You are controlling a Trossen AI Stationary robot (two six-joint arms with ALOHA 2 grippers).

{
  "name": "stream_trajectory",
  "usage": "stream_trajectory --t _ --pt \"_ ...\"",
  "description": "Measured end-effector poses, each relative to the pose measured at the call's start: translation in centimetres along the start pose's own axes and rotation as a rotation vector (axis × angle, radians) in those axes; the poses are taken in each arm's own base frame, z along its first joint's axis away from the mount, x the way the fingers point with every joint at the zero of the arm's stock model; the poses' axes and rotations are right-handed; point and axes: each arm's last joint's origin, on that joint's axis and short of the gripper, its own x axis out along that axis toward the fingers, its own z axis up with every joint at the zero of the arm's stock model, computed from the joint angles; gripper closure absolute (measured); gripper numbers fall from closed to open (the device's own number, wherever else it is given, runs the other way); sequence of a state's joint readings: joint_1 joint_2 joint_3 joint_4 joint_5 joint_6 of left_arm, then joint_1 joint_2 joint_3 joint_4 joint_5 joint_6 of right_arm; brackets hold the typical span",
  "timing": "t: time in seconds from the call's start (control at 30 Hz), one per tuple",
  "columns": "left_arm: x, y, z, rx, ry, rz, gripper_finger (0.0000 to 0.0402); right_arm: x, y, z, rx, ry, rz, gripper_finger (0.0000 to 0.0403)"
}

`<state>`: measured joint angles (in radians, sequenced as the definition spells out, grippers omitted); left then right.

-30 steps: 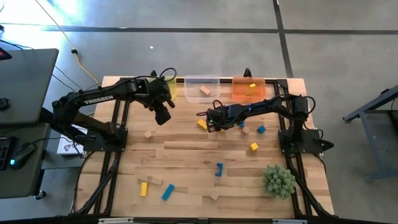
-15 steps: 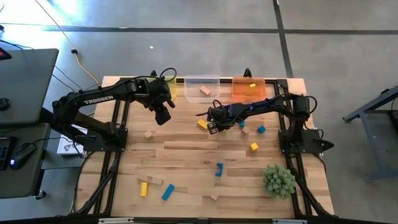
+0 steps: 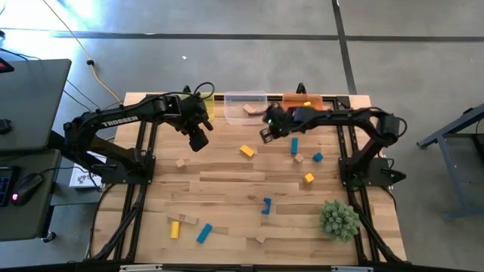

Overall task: Sort & place blocks by color
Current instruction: Put the yellow block into the orange bin

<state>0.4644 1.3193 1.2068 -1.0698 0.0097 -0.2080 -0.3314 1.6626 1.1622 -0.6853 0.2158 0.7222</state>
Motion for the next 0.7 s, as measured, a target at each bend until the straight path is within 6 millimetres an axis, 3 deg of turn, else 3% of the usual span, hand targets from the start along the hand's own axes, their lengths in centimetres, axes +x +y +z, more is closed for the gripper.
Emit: stream_trajectory --t 0.23,0.43,0.7 --pt "0.0 0.0 0.0 -0.002 -0.003 -0.001 0.0227 -2.2 -4.3 2.4 0.027 -0.054 -0.071 0.0325" --pt "0.0 -0.1 0.2 -0.021 -0.023 -0.005 0.0227 -2.9 -7.7 3.2 0.059 -0.023 -0.180 0.0325" --pt "0.0 -0.1 0.3 -0.025 -0.028 -0.004 0.0227 -2.9 -10.2 3.8 0.073 0.000 -0.296 0.0325"
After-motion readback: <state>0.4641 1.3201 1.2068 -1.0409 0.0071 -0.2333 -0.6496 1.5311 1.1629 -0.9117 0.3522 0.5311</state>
